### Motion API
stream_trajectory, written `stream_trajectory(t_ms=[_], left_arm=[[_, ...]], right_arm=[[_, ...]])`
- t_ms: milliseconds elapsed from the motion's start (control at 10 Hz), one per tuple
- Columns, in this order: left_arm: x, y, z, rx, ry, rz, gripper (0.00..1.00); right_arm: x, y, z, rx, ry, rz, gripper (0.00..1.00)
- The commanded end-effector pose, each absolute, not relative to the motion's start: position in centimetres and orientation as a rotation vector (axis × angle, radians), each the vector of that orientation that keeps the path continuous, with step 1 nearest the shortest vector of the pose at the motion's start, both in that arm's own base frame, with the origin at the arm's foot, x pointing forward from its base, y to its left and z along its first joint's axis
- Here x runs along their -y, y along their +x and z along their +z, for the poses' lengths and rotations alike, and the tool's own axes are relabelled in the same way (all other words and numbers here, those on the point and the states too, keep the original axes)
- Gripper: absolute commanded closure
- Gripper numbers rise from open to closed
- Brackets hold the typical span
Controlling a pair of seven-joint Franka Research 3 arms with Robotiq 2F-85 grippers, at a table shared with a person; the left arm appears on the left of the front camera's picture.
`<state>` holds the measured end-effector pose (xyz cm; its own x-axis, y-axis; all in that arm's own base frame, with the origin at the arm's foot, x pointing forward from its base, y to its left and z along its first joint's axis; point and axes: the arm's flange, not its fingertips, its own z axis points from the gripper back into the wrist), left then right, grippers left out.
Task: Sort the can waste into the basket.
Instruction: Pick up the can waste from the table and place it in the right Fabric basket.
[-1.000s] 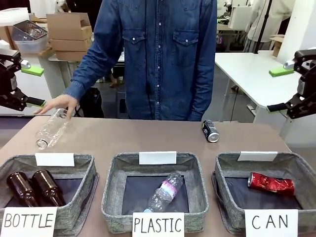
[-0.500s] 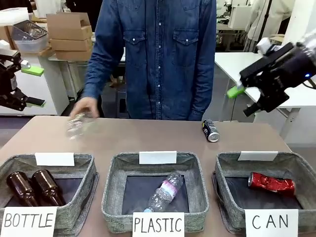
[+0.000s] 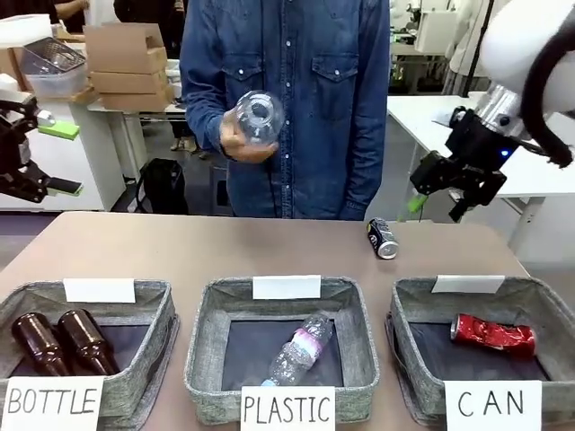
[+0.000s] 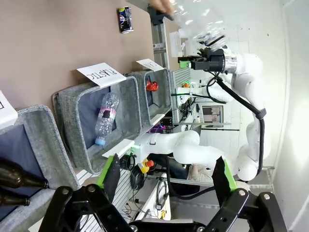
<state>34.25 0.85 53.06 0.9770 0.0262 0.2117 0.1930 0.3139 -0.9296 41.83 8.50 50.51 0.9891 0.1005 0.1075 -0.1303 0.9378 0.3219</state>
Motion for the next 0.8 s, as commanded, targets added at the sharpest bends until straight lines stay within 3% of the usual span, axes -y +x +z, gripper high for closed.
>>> stream_trajectory(t_ms=[0,200,700], left_arm=[[-1.0,34.2,53.0,0.205,-1.247,-0.136,0.00],[-1.0,34.2,53.0,0.205,-1.247,-0.136,0.00],[-1.0,34.2,53.0,0.205,-1.247,-0.136,0.00]], right_arm=[[-9.2,42.0,50.2,0.086,0.326,0.121,0.00],[-10.7,46.7,47.4,0.171,0.185,0.036,0.00],[-11.5,57.4,39.2,0.281,0.072,-0.007,0.00]])
